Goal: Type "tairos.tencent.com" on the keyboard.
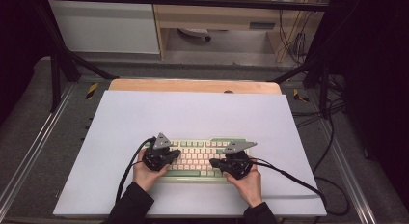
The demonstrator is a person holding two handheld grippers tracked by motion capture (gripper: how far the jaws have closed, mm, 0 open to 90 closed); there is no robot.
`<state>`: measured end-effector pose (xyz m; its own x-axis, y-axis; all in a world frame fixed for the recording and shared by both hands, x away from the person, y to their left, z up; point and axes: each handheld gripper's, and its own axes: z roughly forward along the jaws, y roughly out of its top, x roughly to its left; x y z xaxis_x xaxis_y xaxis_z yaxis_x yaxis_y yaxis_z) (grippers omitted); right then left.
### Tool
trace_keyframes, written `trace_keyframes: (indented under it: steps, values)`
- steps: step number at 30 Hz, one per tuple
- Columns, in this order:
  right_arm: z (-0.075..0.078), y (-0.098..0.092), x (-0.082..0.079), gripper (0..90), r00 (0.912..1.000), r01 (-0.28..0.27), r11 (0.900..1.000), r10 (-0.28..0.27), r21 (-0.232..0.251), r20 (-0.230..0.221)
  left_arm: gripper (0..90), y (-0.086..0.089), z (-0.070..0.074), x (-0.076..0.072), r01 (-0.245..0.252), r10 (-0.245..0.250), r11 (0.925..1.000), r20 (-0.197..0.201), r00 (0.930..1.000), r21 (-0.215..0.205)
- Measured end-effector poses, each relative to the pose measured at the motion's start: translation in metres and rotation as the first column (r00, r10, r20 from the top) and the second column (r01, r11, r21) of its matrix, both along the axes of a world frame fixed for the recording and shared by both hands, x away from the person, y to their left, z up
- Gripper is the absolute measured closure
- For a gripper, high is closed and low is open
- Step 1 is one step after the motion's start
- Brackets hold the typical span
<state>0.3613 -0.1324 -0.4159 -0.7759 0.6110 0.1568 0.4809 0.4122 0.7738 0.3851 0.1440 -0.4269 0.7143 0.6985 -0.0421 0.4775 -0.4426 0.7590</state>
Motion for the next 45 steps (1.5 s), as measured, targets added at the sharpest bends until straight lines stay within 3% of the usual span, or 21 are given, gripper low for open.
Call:
trace_keyframes:
  steps: [7, 18, 38, 45]
  values:
    - [0.000, 0.000, 0.000, 90.0, 1.0000, 0.002, 1.000, -0.002, 0.000, 0.002, 90.0, 0.000, -0.003, 0.000, 0.006, -0.006, 1.0000, -0.005, 1.0000, -0.001]
    - [0.002, -0.001, 0.000, 90.0, 1.0000, 0.005, 1.000, -0.005, 0.003, 0.007, 90.0, 0.009, 0.004, -0.010, 0.021, -0.021, 0.9997, 0.009, 0.9997, -0.012]
    - [0.005, 0.000, 0.003, 90.0, 1.0000, 0.004, 1.000, -0.004, 0.010, 0.005, 90.0, 0.051, 0.009, -0.029, -0.015, 0.016, 0.9994, 0.012, 0.9998, -0.031]
    - [0.007, 0.011, 0.007, 90.0, 1.0000, -0.007, 1.000, 0.007, 0.008, 0.006, 90.0, 0.060, 0.006, -0.031, -0.028, 0.028, 0.9988, 0.004, 0.9996, -0.040]
